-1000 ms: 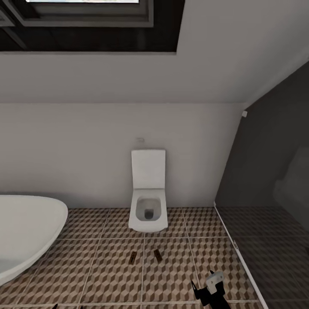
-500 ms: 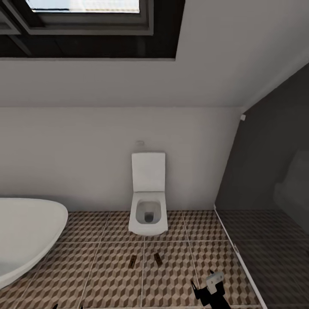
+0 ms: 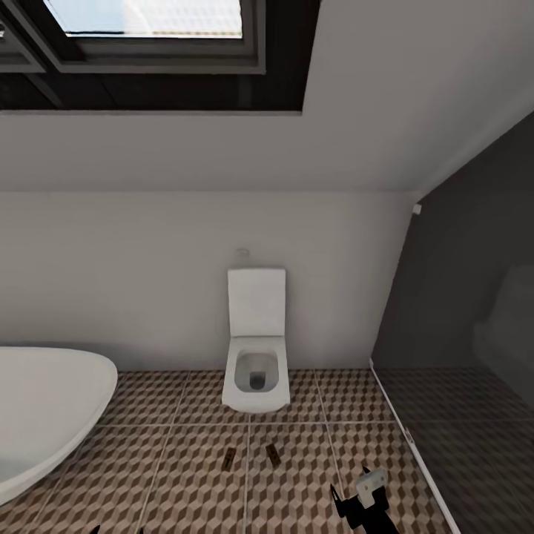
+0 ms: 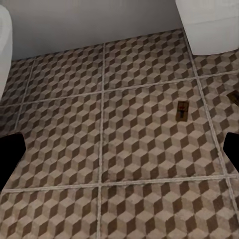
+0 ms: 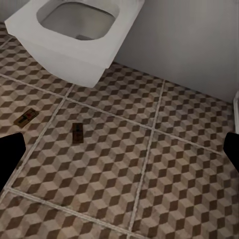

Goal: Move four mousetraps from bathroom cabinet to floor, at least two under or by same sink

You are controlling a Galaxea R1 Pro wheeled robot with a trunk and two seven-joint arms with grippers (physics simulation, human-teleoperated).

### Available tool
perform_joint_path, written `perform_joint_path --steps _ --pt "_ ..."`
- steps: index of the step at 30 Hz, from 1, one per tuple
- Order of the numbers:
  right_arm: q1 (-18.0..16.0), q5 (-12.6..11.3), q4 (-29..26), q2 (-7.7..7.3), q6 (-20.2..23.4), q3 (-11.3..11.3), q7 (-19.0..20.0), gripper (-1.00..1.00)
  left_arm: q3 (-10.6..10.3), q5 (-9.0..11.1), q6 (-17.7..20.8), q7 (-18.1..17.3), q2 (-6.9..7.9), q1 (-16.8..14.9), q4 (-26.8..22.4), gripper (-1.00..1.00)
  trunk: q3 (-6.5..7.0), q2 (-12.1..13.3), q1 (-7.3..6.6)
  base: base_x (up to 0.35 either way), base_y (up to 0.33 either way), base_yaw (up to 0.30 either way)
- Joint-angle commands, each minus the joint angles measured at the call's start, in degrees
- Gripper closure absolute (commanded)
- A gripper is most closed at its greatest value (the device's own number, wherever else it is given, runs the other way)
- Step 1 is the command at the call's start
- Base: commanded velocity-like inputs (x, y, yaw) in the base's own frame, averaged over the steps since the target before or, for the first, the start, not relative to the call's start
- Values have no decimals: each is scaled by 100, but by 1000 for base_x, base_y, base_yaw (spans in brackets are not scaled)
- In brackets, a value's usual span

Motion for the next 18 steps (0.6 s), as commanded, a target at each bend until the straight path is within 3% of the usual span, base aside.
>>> perform_joint_path --steps 1,18 --pt "-4 -30 -1 -1 -10 50 -26 -100 -49 7 -26 30 -5 -8 17 -100 -3 -12 4 0 0 0" --pt "-4 -30 -1 -1 -10 50 -26 -100 -49 3 -32 30 -10 -7 17 -100 155 -12 4 0 0 0"
